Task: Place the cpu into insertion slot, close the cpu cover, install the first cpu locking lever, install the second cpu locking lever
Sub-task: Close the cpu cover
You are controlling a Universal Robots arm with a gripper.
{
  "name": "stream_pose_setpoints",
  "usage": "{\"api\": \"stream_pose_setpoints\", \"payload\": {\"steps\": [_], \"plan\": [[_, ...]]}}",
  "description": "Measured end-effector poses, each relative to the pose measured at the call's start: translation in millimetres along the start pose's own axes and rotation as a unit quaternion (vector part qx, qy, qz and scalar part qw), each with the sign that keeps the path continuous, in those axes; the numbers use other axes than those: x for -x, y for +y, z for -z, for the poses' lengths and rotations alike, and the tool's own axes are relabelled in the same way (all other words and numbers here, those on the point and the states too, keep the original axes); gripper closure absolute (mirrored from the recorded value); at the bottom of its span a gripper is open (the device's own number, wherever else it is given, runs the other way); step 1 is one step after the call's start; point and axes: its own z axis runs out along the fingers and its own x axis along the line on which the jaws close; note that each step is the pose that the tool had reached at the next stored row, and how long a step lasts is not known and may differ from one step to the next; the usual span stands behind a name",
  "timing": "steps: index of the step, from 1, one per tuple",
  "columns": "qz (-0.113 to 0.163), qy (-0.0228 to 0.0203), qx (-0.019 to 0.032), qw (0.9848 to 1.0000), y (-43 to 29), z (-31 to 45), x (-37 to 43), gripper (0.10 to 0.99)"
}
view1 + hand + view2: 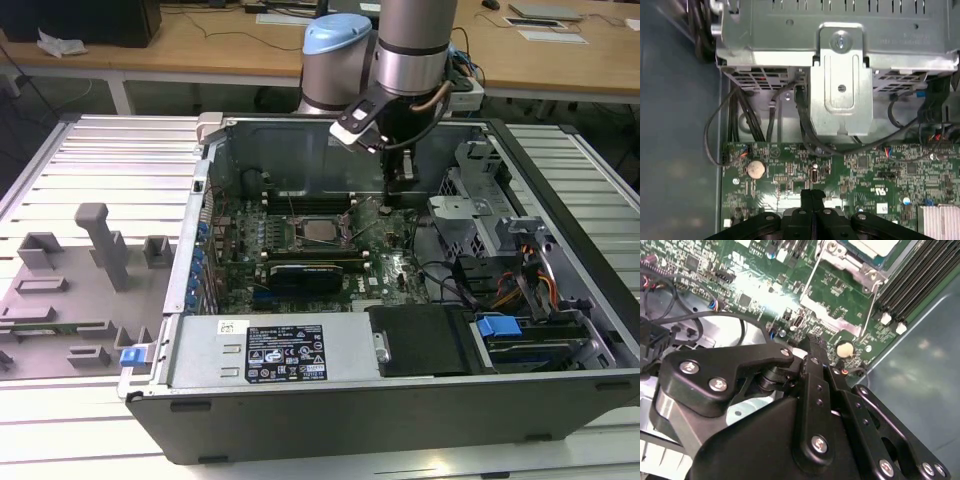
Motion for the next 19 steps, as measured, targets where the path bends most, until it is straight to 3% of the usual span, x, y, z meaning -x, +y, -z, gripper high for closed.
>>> {"api": "stream_pose_setpoints", "payload": {"steps": [5, 11, 14, 16, 17, 19], "plan": [[0.0, 0.0, -0.0048, 1.0, -0.5, -13.4, -0.3, 0.98], [0.0, 0.0017, -0.0053, 1.0, -1.0, -20.5, -1.4, 0.98], [0.0, 0.0016, -0.0058, 1.0, -1.1, -20.6, -1.4, 0.98], [0.0, 0.002, -0.0162, 0.9999, -1.0, -21.0, -1.5, 0.98], [0.001, 0.0019, -0.0288, 0.9996, -0.8, -21.1, -1.4, 0.98], [0.001, 0.002, -0.0464, 0.9989, -0.5, -21.3, -1.4, 0.98]]}}
